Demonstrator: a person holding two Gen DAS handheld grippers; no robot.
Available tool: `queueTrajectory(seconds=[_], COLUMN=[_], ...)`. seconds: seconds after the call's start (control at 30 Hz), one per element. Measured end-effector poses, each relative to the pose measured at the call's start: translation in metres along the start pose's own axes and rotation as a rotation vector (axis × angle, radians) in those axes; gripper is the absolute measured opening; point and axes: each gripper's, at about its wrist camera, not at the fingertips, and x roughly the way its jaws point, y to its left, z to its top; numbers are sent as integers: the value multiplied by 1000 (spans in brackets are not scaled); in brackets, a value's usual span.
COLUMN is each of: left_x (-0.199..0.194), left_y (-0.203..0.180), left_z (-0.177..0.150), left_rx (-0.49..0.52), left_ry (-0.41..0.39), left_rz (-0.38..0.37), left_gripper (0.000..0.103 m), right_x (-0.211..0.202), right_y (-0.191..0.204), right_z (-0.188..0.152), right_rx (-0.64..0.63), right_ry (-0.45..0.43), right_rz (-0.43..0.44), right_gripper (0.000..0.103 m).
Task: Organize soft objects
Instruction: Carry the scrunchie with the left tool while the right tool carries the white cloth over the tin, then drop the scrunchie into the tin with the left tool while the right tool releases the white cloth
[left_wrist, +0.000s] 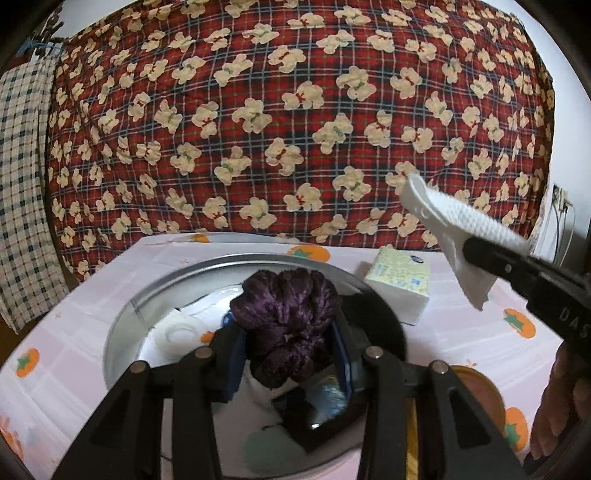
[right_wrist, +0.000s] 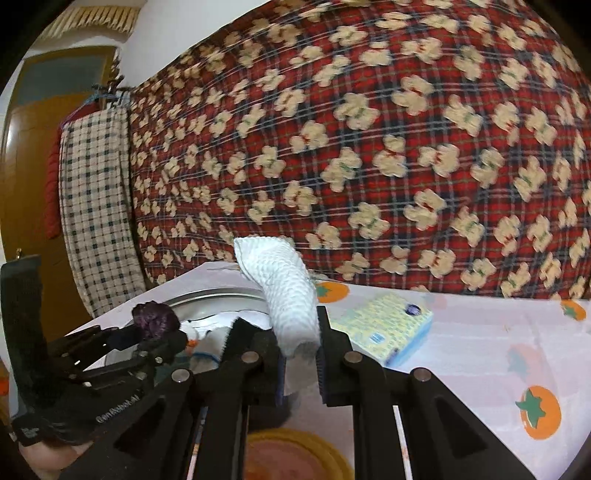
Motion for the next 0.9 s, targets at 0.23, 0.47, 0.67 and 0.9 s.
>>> queueTrajectory(seconds=[0.23, 0.47, 0.67, 0.9], left_x=[6, 12, 27, 44], left_y=[20, 44, 62, 77], left_z=[11, 22, 27, 21], left_rx=[10, 15, 33, 8], left_ry=[42, 62, 128, 196], left_rz=[34, 73, 116, 110], left_gripper=[40, 40, 40, 44], right_x=[31, 60, 88, 113], right_y=[18, 36, 47, 59], right_z=[26, 31, 30, 17], right_rx=[34, 22, 27, -6], right_ry=[93, 174, 280, 391], right_rz=[18, 40, 47, 47], right_gripper=[15, 15, 15, 15])
